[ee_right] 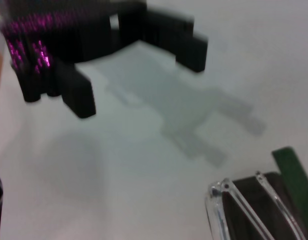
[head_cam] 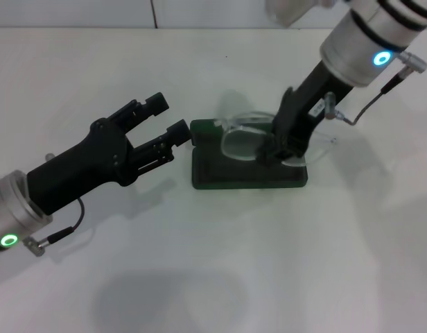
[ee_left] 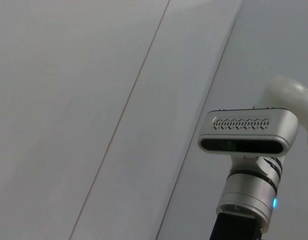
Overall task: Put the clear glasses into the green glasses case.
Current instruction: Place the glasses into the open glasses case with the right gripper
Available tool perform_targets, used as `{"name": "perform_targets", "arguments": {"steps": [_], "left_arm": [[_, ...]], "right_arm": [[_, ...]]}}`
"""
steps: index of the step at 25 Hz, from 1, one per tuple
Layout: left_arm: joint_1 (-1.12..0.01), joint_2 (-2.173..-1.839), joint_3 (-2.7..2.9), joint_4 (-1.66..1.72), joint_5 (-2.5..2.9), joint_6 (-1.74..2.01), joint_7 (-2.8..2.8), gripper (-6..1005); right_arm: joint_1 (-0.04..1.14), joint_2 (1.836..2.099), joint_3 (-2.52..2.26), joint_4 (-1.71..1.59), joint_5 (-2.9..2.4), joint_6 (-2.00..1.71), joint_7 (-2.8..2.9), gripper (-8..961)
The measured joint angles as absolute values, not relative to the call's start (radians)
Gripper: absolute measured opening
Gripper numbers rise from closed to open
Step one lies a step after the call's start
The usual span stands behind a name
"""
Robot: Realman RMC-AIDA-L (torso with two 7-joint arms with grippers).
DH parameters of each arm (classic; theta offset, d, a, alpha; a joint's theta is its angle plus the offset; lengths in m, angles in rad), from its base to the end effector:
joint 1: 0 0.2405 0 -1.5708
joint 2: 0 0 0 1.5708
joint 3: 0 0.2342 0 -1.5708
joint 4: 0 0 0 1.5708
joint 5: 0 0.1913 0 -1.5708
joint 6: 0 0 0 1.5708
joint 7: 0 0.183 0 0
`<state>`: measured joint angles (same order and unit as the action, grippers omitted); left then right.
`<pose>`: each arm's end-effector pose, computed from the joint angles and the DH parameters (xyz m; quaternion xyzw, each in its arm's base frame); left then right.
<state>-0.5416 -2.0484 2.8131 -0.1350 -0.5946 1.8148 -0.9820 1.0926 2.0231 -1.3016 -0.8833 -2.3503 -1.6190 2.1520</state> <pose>-0.2004 0.2779 -0.0206 -0.8293 -0.2296 -0.4882 0.1456 0.0823 0.3586 -0.0544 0.9834 -0.1027 0.1496 0.0016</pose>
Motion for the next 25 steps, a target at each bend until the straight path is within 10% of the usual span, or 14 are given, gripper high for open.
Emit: {"name": "perform_targets", "arguments": {"steps": [25], "left_arm": [[-0.549,-2.057,2.818,-0.145,-0.587,1.81,-0.974,842]], "right_arm": [[1.097,2.028,-1.587,-0.856,-2.362,-1.428,2.276,214]]}}
